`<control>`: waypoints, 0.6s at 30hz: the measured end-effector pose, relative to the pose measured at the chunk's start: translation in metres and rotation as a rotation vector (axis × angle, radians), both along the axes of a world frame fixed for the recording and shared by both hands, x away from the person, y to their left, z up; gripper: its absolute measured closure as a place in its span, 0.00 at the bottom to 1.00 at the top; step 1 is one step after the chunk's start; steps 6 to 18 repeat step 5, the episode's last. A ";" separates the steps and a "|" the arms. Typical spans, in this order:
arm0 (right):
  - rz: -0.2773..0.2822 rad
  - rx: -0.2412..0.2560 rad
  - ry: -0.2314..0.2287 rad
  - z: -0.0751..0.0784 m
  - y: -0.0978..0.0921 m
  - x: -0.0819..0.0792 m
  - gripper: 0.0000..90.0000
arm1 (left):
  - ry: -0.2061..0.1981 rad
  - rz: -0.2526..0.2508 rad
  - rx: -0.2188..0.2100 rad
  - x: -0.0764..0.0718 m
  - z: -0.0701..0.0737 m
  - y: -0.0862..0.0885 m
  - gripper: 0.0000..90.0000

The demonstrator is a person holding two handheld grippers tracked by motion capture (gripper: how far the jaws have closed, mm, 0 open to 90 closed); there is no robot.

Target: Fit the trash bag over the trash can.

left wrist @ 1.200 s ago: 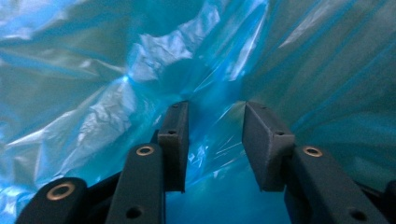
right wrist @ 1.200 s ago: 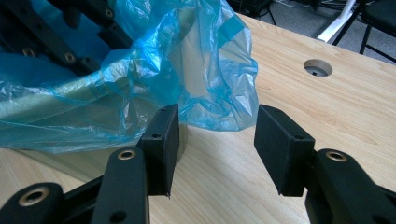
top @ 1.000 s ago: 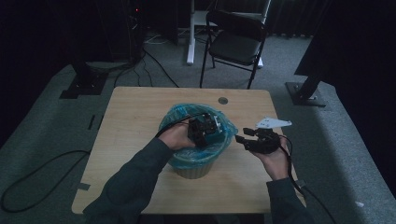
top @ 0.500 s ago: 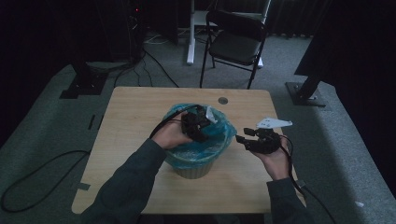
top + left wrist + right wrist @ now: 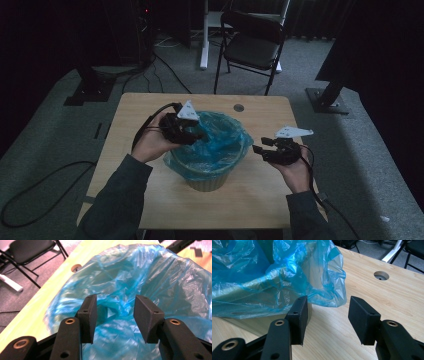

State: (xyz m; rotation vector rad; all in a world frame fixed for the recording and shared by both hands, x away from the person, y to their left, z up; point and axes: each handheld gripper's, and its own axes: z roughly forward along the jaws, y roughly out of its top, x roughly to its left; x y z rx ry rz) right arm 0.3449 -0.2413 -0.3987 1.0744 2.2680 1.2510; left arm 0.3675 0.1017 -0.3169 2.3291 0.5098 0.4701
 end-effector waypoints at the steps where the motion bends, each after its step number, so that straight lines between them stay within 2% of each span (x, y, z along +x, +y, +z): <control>1: 0.000 0.001 -0.001 0.000 0.000 0.000 0.55 | -0.003 0.008 -0.009 0.000 0.001 0.004 0.60; 5: 0.001 0.001 0.001 0.000 0.000 0.000 0.55 | -0.005 0.021 -0.020 0.000 0.001 0.010 0.60; 18: 0.001 0.001 0.001 0.000 0.000 0.000 0.55 | -0.005 0.021 -0.020 0.000 0.001 0.010 0.60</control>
